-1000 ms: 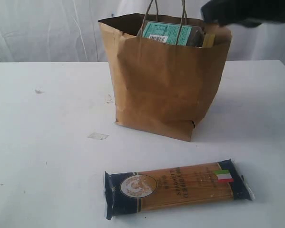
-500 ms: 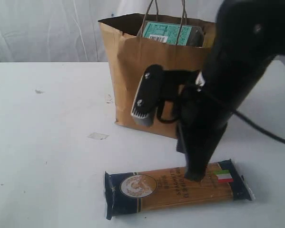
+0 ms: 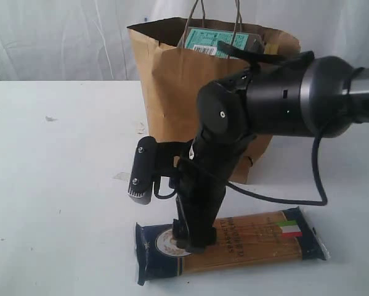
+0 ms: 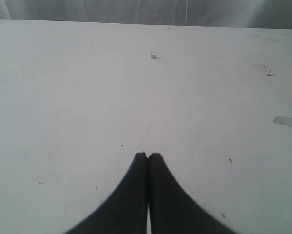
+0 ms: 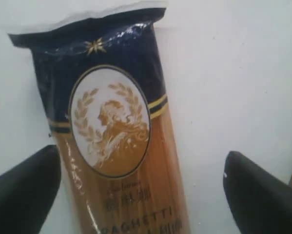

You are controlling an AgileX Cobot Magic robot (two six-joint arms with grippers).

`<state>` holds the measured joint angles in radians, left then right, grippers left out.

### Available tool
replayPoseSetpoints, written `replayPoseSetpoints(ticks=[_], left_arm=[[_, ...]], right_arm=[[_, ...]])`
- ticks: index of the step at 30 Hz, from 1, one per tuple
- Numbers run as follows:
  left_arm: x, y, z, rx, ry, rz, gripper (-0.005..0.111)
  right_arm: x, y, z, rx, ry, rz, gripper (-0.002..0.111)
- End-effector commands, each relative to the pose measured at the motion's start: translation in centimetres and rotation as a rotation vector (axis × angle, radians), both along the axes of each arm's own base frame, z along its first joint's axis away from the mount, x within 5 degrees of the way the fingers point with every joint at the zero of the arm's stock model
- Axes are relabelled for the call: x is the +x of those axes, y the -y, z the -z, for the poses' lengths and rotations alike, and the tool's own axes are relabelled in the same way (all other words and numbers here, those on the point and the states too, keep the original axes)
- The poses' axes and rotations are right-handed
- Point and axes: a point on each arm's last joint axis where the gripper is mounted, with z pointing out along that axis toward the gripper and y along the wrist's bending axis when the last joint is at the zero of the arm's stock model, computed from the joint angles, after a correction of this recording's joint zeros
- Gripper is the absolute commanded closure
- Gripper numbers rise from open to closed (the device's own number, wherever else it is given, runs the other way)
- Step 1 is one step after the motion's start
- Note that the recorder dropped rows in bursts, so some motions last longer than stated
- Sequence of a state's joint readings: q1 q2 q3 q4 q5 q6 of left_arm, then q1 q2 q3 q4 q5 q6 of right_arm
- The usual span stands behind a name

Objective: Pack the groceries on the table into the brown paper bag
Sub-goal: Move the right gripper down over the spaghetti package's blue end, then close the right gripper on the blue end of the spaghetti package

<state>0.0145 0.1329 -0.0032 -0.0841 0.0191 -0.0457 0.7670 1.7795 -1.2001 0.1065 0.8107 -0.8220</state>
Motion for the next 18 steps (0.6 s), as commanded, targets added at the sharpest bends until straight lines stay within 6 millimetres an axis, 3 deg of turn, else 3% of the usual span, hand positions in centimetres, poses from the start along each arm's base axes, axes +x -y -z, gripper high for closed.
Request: replayPoseSetpoints(ticks=[1, 18], left_arm=[[-0.02, 0.05, 0.05, -0.008, 0.004, 0.005, 0.107], [-0.02, 0.05, 0.05, -0.008, 0.004, 0.005, 0.107]], right_arm=[[0.4, -0.59, 0.99, 0.033, 0.011, 0.014, 0.023], [0.22, -1.29, 1.59, 0.098, -0.06, 0.093, 0.023]])
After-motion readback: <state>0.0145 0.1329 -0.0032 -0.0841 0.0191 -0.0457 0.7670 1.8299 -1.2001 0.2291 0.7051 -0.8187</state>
